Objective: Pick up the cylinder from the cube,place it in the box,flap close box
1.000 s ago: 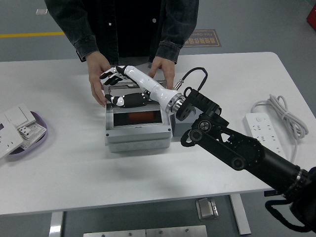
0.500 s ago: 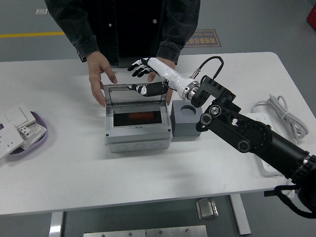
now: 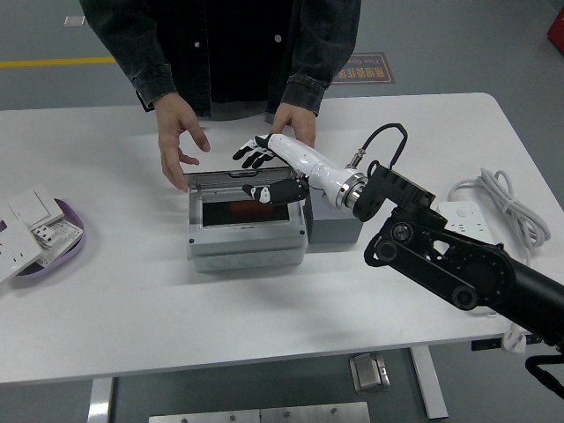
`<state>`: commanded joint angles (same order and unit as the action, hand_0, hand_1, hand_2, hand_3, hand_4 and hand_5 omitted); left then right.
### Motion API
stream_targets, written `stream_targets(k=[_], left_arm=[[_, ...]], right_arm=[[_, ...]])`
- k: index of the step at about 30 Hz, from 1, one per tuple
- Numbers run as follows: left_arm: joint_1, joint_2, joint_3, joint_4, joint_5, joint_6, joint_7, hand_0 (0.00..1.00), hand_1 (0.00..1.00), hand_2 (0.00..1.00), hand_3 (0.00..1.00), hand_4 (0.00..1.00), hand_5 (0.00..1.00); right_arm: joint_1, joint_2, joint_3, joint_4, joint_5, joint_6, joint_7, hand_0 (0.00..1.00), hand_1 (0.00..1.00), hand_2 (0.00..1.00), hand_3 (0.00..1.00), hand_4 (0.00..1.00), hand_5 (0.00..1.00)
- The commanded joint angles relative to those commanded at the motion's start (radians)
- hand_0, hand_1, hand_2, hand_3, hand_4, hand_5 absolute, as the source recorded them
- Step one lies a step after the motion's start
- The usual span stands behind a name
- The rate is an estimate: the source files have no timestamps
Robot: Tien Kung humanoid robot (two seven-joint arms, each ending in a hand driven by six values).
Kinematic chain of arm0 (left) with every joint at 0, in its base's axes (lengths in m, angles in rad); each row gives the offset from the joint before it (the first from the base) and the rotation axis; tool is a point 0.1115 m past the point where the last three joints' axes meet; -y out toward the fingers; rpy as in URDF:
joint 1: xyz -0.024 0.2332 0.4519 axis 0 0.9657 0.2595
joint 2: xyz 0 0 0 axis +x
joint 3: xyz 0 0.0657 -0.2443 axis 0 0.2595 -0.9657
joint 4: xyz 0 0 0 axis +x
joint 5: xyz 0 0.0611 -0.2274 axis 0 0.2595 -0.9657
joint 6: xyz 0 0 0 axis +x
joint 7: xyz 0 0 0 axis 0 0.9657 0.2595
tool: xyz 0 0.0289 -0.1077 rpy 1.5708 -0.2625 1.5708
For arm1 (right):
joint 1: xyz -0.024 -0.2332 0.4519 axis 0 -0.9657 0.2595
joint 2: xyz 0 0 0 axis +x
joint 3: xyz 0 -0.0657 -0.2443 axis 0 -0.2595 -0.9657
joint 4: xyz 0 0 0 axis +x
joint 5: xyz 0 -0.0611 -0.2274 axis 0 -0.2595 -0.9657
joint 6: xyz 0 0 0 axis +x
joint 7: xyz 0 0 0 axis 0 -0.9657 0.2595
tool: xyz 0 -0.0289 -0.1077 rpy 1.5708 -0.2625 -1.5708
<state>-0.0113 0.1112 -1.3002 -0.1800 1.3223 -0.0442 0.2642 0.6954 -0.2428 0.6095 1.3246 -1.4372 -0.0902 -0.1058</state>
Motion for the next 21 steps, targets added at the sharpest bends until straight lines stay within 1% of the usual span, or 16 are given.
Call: stream_targets(k=[5,6,8,11,12,17,18,21], left_arm=[[0.0,-0.002,0.003,0.0,-0.003,0.0,-0.002,0.605,0.582,0.556,0.598,0.663,0.276],[0.0,-0.002,0.003,0.0,-0.003,0.001,-0.002,0.605,0.582,0.557,0.598,0.663,0.275],[-0.001,-0.003,0.005,0.0,-0.005,0.001,-0.002,0.605,0.582,0.557,0.598,0.663,0.275],[0.0,-0.003,0.005,0.0,-0.006,0.001,-0.002,0.605,0.582,0.557,0.598,0.663,0.275],[0.001,-0.003,0.005,0.0,-0.006,0.001,-0.002,0.605,0.582,0.557,0.598,0.663,0.276],[0.001,-0.003,0.006,0.0,-0.007,0.001,-0.002,0.605,0.582,0.557,0.598,0.663,0.276],[0.002,-0.002,0.006,0.0,-0.008,0.001,-0.002,0.605,0.582,0.557,0.598,0.664,0.276],[0.004,-0.001,0.01,0.0,-0.014,0.003,-0.002,0.605,0.582,0.557,0.598,0.664,0.276]], right_arm=[[-0.04,0.005,-0.027,-0.015,0.118,-0.02,0.049,0.707,0.644,0.642,0.699,0.663,0.108],[-0.047,0.005,-0.026,-0.016,0.141,-0.024,0.057,0.697,0.643,0.642,0.695,0.567,0.083],[-0.057,0.002,-0.022,-0.016,0.183,-0.028,0.069,0.697,0.643,0.642,0.695,0.567,0.083],[-0.068,-0.005,-0.001,-0.009,0.205,-0.035,0.081,0.697,0.643,0.642,0.695,0.567,0.083],[-0.072,-0.007,0.016,-0.004,0.2,-0.037,0.083,0.695,0.644,0.638,0.697,0.554,0.152],[-0.109,-0.02,0.112,0.033,0.123,-0.036,0.079,0.695,0.644,0.638,0.697,0.554,0.152],[-0.127,-0.024,0.141,0.046,0.099,-0.034,0.077,0.696,0.646,0.638,0.697,0.57,0.162],[-0.181,-0.027,0.226,0.074,0.041,-0.032,0.085,0.696,0.646,0.638,0.697,0.57,0.162]])
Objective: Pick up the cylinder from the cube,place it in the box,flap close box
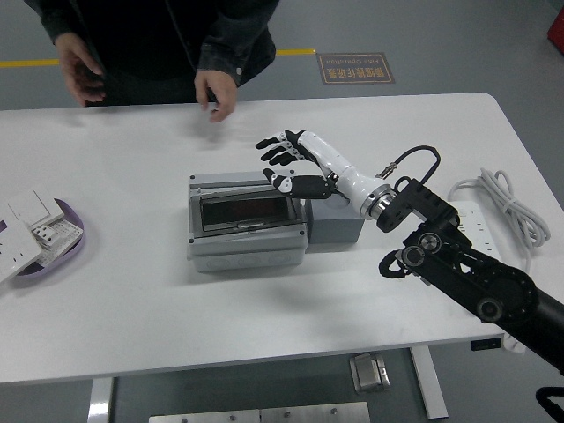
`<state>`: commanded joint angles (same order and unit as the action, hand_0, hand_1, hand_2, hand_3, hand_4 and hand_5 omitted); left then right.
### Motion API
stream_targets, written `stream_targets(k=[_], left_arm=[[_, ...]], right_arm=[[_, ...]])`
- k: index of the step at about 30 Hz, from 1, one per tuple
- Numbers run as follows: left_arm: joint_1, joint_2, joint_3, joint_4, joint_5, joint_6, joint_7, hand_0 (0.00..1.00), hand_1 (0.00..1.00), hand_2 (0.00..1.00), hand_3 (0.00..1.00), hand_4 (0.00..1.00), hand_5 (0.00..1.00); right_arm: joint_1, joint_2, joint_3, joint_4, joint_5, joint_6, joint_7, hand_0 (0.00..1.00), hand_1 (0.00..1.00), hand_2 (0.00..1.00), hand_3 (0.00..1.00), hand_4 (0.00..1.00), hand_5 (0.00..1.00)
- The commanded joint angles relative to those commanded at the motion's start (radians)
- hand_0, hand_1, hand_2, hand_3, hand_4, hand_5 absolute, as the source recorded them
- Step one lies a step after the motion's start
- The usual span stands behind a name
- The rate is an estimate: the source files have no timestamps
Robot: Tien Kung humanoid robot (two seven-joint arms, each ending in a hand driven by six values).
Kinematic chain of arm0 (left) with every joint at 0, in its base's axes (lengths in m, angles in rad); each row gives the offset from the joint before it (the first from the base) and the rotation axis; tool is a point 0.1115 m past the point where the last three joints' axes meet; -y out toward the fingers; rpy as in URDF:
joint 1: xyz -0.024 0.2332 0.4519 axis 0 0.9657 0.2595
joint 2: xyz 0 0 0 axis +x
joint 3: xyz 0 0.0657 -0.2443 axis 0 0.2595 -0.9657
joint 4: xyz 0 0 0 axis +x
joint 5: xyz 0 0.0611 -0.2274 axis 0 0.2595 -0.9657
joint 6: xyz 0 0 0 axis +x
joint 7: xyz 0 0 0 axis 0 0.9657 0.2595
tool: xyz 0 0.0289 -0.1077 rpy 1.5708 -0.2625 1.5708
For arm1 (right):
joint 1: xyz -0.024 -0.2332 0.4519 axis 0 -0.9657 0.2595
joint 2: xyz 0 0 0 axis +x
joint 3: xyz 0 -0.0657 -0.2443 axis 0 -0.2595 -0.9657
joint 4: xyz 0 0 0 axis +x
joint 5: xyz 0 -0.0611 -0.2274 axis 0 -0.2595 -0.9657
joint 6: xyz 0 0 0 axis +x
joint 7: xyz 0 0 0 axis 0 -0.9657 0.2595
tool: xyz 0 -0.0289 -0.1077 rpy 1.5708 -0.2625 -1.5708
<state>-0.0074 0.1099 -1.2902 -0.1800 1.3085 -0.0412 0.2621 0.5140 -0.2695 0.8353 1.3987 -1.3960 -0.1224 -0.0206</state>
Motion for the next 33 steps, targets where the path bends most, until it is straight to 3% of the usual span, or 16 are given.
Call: stream_targets(k=[13,20,25,33], left_arm=[[0.006,0.0,0.014,0.0,-0.012,0.003,-0.003,0.605,0.582,0.557,0.598,0.666,0.276],[0.002,0.008,0.012,0.0,-0.009,0.001,-0.005,0.605,0.582,0.557,0.598,0.666,0.277],[0.001,0.015,0.012,0.0,-0.005,0.001,-0.004,0.605,0.582,0.557,0.599,0.666,0.277],[0.001,0.029,0.009,0.0,0.007,0.0,-0.005,0.605,0.582,0.557,0.599,0.666,0.277]], right_arm=[[-0.247,0.059,0.389,0.045,-0.015,-0.028,0.143,0.694,0.634,0.636,0.691,0.595,0.158],[-0.359,0.063,0.556,0.061,0.057,-0.039,0.201,0.697,0.63,0.63,0.687,0.594,0.143],[-0.401,0.053,0.635,0.08,0.157,-0.032,0.247,0.698,0.633,0.63,0.684,0.583,0.148],[-0.426,0.056,0.724,0.102,0.19,-0.024,0.273,0.701,0.637,0.622,0.671,0.59,0.142]])
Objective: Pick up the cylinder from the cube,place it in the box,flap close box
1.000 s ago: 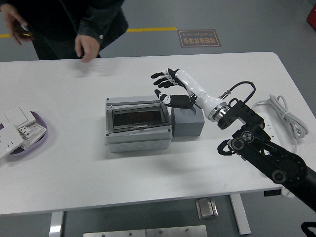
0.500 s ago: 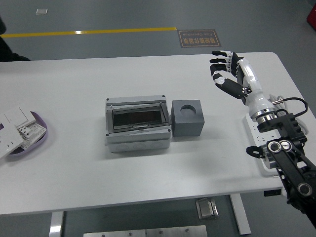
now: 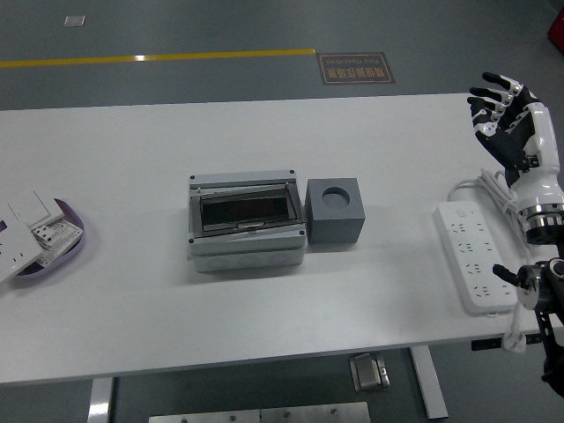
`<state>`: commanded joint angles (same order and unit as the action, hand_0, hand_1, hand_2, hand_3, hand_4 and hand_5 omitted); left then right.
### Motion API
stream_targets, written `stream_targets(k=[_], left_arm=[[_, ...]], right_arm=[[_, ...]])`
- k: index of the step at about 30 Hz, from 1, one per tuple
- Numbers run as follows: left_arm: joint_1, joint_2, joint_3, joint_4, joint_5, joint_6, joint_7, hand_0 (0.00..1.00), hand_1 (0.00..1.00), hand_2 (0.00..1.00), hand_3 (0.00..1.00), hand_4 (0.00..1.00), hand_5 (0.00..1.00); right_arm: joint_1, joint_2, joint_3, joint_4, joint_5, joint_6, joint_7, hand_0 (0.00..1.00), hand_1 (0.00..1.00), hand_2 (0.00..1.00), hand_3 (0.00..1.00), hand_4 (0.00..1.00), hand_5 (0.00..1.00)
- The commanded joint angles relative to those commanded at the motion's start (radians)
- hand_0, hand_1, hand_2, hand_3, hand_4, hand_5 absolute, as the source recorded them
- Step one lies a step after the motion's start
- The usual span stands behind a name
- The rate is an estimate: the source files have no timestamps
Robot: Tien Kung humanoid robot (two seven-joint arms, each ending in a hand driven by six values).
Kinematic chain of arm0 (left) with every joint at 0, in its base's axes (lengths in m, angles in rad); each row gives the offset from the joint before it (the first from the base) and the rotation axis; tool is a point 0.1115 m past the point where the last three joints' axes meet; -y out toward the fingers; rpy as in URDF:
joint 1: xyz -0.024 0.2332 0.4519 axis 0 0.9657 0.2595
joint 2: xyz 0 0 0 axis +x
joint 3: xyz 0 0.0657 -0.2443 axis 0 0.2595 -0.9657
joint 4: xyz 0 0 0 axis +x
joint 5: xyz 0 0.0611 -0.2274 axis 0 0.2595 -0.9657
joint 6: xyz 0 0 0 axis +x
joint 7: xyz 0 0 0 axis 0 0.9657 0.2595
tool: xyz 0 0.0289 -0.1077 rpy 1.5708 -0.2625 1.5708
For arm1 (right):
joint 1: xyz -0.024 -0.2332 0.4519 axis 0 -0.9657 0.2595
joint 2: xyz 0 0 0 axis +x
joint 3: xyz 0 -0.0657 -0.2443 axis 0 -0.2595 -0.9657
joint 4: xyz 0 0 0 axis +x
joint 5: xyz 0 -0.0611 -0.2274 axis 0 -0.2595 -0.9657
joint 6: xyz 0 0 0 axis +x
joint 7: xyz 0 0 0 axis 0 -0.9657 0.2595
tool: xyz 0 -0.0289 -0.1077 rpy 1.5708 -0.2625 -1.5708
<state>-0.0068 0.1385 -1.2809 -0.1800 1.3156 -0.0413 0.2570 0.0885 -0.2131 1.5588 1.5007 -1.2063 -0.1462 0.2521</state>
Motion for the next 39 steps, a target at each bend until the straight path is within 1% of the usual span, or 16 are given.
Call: stream_targets(k=[9,17,23,24,39], left_arm=[[0.013,-0.004,0.016,0.0,-0.022,0.005,0.0,0.605,0.582,0.557,0.598,0.666,0.275],[0.018,-0.004,0.016,0.0,-0.038,0.008,-0.003,0.605,0.582,0.558,0.598,0.667,0.275],[0.022,-0.008,0.01,0.0,-0.038,0.008,-0.002,0.605,0.583,0.558,0.598,0.666,0.274],[0.023,-0.009,0.009,0.0,-0.037,0.008,-0.002,0.605,0.582,0.558,0.598,0.664,0.273],[0.026,-0.012,-0.002,0.0,-0.036,0.01,0.0,0.604,0.583,0.558,0.598,0.666,0.275]], right_arm=[[-0.057,0.005,0.1,0.0,0.016,-0.002,0.011,0.701,0.64,0.622,0.67,0.597,0.144],[-0.075,0.014,0.144,-0.004,0.01,-0.003,0.018,0.702,0.64,0.62,0.671,0.603,0.146],[-0.083,0.025,0.157,-0.006,0.005,-0.007,0.02,0.703,0.638,0.619,0.667,0.611,0.157],[-0.083,0.026,0.157,-0.006,0.004,-0.008,0.02,0.703,0.637,0.619,0.667,0.624,0.166],[-0.083,0.033,0.162,-0.003,-0.032,-0.016,0.014,0.706,0.635,0.618,0.667,0.637,0.178]])
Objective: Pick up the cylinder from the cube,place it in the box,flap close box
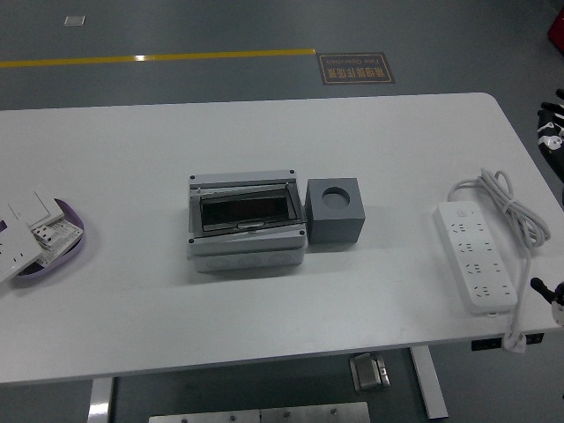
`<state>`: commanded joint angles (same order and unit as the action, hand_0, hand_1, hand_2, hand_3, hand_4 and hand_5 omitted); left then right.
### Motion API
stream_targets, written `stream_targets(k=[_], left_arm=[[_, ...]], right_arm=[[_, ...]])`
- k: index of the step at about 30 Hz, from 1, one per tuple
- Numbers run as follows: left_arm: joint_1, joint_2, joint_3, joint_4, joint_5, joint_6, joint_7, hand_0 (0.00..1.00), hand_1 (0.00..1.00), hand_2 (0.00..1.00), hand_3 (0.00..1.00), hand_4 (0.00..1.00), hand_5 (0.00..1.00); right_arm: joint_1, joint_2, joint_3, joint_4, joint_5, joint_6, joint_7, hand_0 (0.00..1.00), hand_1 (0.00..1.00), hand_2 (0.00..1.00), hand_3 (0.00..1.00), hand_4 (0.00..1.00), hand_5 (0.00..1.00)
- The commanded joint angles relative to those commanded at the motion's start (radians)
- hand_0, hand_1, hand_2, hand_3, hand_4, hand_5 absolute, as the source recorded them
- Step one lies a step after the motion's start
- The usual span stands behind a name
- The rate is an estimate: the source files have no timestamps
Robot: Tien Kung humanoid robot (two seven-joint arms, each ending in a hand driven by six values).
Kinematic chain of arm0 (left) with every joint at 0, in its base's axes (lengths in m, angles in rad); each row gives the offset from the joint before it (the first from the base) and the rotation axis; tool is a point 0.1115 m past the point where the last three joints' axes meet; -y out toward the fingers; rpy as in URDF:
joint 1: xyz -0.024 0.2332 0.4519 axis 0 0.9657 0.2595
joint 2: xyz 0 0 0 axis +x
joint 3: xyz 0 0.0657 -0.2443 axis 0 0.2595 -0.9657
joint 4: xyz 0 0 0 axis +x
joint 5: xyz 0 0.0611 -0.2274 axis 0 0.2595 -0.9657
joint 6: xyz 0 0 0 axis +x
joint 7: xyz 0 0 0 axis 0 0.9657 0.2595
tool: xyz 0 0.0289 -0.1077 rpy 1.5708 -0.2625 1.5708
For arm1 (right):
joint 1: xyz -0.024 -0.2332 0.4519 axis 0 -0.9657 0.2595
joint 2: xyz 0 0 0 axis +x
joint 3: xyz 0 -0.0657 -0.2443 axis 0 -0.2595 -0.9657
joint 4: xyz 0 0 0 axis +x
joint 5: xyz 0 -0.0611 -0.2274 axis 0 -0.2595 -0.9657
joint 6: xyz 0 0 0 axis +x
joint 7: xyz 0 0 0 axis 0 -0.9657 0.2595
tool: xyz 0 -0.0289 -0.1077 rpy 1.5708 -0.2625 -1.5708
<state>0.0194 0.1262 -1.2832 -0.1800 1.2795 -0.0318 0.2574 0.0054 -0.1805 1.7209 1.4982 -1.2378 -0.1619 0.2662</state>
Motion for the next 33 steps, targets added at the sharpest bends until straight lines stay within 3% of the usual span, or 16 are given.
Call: stream_targets(k=[19,33], left_arm=[[-0.001,-0.01,0.016,0.0,-0.033,0.008,-0.001,0.604,0.583,0.558,0.598,0.666,0.275],[-0.001,0.0,0.007,0.0,-0.02,0.005,0.001,0.604,0.583,0.558,0.599,0.667,0.277]], right_arm=[[0.004,0.008,0.006,0.003,-0.012,-0.002,0.001,0.707,0.631,0.614,0.665,0.639,0.184],[0.004,0.007,0.002,-0.005,-0.018,-0.004,-0.002,0.706,0.627,0.612,0.665,0.629,0.175]])
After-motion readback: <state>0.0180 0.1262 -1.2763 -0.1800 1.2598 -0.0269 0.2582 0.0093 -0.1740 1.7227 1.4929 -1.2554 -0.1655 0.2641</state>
